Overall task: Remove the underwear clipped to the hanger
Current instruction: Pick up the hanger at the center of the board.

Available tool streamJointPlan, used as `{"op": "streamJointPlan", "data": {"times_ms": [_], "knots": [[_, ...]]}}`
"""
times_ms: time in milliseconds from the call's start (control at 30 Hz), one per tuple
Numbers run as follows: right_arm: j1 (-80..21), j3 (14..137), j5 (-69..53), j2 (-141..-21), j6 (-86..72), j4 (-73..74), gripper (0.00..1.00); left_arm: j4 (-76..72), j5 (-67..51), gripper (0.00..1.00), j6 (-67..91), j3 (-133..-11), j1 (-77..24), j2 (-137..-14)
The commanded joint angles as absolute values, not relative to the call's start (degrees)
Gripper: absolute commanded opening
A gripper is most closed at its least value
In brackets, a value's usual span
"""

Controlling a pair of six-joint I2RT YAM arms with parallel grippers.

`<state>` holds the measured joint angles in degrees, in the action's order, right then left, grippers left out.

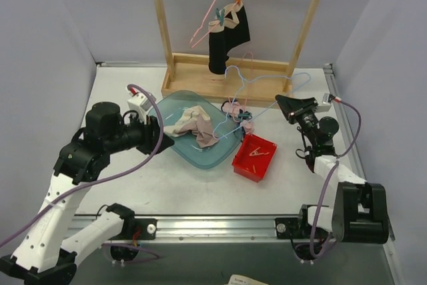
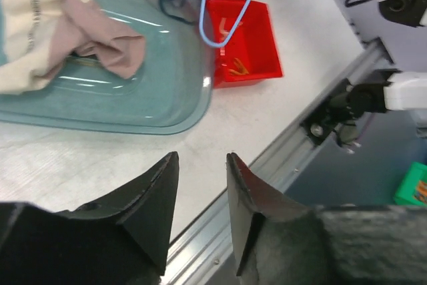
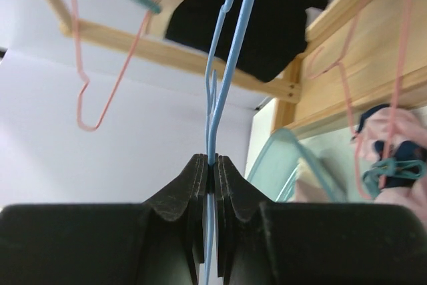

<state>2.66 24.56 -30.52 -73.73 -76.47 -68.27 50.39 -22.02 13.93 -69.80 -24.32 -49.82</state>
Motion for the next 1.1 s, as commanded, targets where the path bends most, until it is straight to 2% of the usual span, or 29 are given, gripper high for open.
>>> {"op": "streamJointPlan", "data": {"times_ms": [0,33,100,233,333,500,667,833,1067], "knots": [[2.64,23.56,-38.22,-61.13,-77.35,-71.91,0.00,42.73,-37.20,0.46,18.44,-67.69,-24.17,-50.53],[2.64,23.38,-39.02,-58.47,-76.65,-67.54,0.00,39.41,-43.36,0.59,19.33,-66.72,-24.17,-51.23],[2.20,23.47,-40.43,-50.94,-75.59,-62.43,0.00,34.83,-49.45,0.73,23.10,-63.12,-24.17,-51.42],[2.02,24.78,-40.96,-41.67,-74.79,-53.71,0.00,23.42,-54.74,0.77,30.92,-59.25,-24.08,-49.84],[1.32,24.17,-40.96,-40.08,-79.53,-58.34,0.00,12.98,-59.22,0.83,37.51,-55.91,-24.17,-49.40],[-3.85,24.00,-37.63,-39.46,-79.63,-58.80,0.00,-1.58,-60.65,0.84,48.43,-52.03,-24.26,-49.57],[-9.40,23.03,-30.60,-38.06,-79.54,-60.11,0.00,-0.09,-56.70,0.84,46.41,-51.15,-25.83,-49.75],[-12.83,21.97,-24.27,-36.92,-80.25,-62.85,0.00,16.34,-45.72,0.84,34.99,-55.37,-29.70,-50.45],[-20.37,24.17,-14.96,-37.09,-73.05,-59.33,0.00,9.85,-45.62,0.80,37.88,-54.58,-37.69,-52.91]]}}
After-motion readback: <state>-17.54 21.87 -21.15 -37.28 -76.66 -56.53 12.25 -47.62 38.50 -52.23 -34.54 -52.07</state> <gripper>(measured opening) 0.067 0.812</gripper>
